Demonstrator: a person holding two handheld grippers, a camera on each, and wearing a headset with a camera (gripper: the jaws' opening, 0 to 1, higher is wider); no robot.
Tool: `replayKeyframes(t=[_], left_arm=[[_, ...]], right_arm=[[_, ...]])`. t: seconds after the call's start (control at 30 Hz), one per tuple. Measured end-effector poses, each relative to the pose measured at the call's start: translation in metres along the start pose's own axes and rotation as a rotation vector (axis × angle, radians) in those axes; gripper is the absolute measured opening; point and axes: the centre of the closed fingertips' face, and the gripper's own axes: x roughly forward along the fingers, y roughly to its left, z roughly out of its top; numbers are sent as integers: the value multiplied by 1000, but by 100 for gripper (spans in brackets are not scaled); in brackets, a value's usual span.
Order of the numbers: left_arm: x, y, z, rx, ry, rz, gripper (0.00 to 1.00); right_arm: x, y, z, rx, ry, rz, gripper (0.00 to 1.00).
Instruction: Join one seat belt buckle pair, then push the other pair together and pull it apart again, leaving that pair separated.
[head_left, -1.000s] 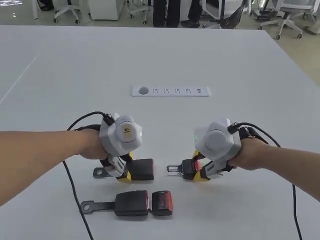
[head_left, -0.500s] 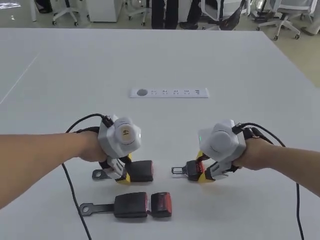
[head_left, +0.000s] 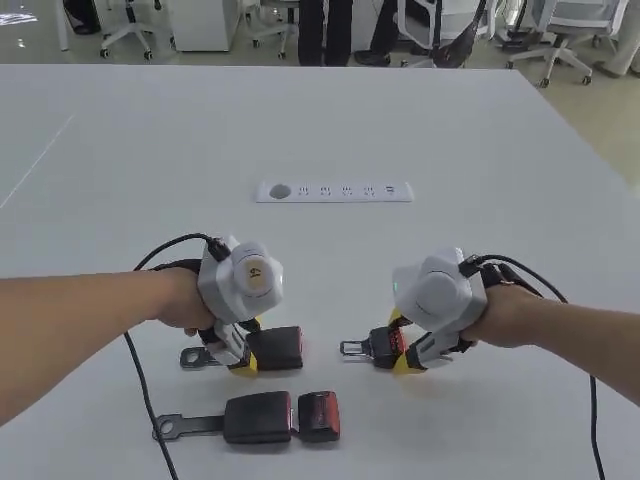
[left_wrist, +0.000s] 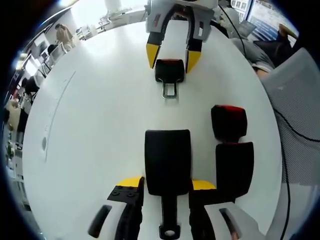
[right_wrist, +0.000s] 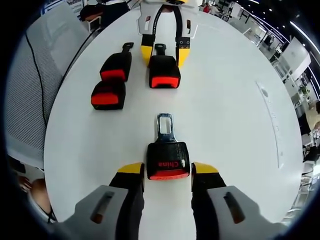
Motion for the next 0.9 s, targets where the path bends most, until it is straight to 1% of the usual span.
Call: replayKeyframes(t=[0.07,0.1,0.13,0.2,0.27,0.37,0.43,0.47,0.5,0.53,0.57,0.6,0.63,0.67,0.73,0.77,0.83,0.87,0.9], left_arm=[[-2,-4,3,7,4,-1,35],[-3,-5,3,11,5,-1,35],[-3,-4,3,13,3,1,36],[-5,-7,4,2,-1,-1,36],[-1,-3,-1,2,-1,-1,39],[-2,-3,-6,6,9,1,41],[-5,-2,-9,5,9,12,41],[-7,-1,-10,0,3,14,41],[-8,3,-12,-13,-6,17,41],[-10,5,-14,-19,-10,21,41],[-17,1,-11,-21,-14,21,41],[-19,0,-11,-25,-18,19,42],[-20,1,-14,-31,-22,17,43],[-22,1,-16,-33,-24,19,44],[-26,0,-18,-42,-31,22,44],[-28,-3,-18,-46,-36,22,45],[-33,-6,-20,-63,-56,26,46],[-35,-8,-22,-82,-66,27,46],[-33,-5,-27,-94,-74,27,47]], right_arm=[[-1,-4,-1,-3,-1,-9,37],[-1,-6,-1,-4,-1,-9,37],[-3,-4,-1,-2,1,-10,38],[-4,-5,-3,3,3,-14,40],[-5,-6,-5,9,5,-17,42],[-10,-3,-7,16,7,-21,44],[-12,-2,-7,15,6,-23,45],[-12,-4,-8,16,6,-24,46],[-14,-5,-10,20,6,-26,47],[-15,-4,-10,24,3,-26,48],[-16,-4,-10,25,0,-27,49],[-19,-2,-9,25,1,-26,49],[-20,0,-8,25,0,-26,49],[-19,-2,-11,26,-1,-25,49],[-21,0,-12,29,-5,-23,50],[-23,2,-12,32,-8,-22,50],[-21,0,-16,36,-11,-22,51],[-27,5,-13,38,-12,-22,52],[-32,8,-12,49,-14,-25,53]])
